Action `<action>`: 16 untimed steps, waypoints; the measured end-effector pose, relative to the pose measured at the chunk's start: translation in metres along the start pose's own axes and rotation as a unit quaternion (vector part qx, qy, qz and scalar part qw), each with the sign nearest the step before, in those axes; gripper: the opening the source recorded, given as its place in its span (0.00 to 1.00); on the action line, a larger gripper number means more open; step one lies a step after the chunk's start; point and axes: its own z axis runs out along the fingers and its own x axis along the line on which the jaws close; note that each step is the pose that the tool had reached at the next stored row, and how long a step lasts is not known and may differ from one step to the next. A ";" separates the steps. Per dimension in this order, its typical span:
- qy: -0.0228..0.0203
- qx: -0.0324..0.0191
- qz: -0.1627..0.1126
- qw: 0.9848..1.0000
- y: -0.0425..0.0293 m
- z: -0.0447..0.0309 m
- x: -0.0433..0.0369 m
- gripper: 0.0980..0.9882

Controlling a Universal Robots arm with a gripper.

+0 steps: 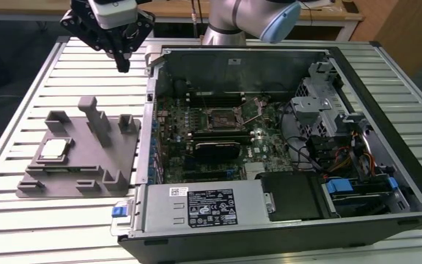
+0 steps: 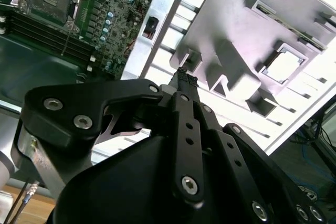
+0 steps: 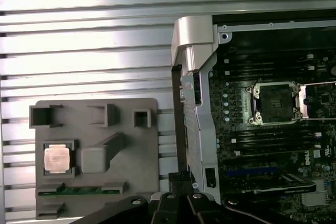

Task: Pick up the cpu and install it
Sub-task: 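Reach for the cpu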

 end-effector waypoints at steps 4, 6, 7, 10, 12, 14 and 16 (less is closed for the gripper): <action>0.000 0.000 0.000 1.000 -0.0002 -0.0001 0.0026 0.01; 0.000 0.000 0.000 1.000 -0.0003 -0.0001 0.0040 0.01; 0.000 0.000 0.000 1.000 -0.0004 -0.0001 0.0047 0.01; 0.000 0.000 0.000 1.000 -0.0005 -0.0002 0.0067 0.01; 0.000 0.000 0.000 1.000 -0.0006 -0.0002 0.0080 0.01; 0.000 0.000 0.000 1.000 -0.0007 -0.0003 0.0093 0.01; 0.000 0.000 0.000 1.000 -0.0009 -0.0003 0.0108 0.01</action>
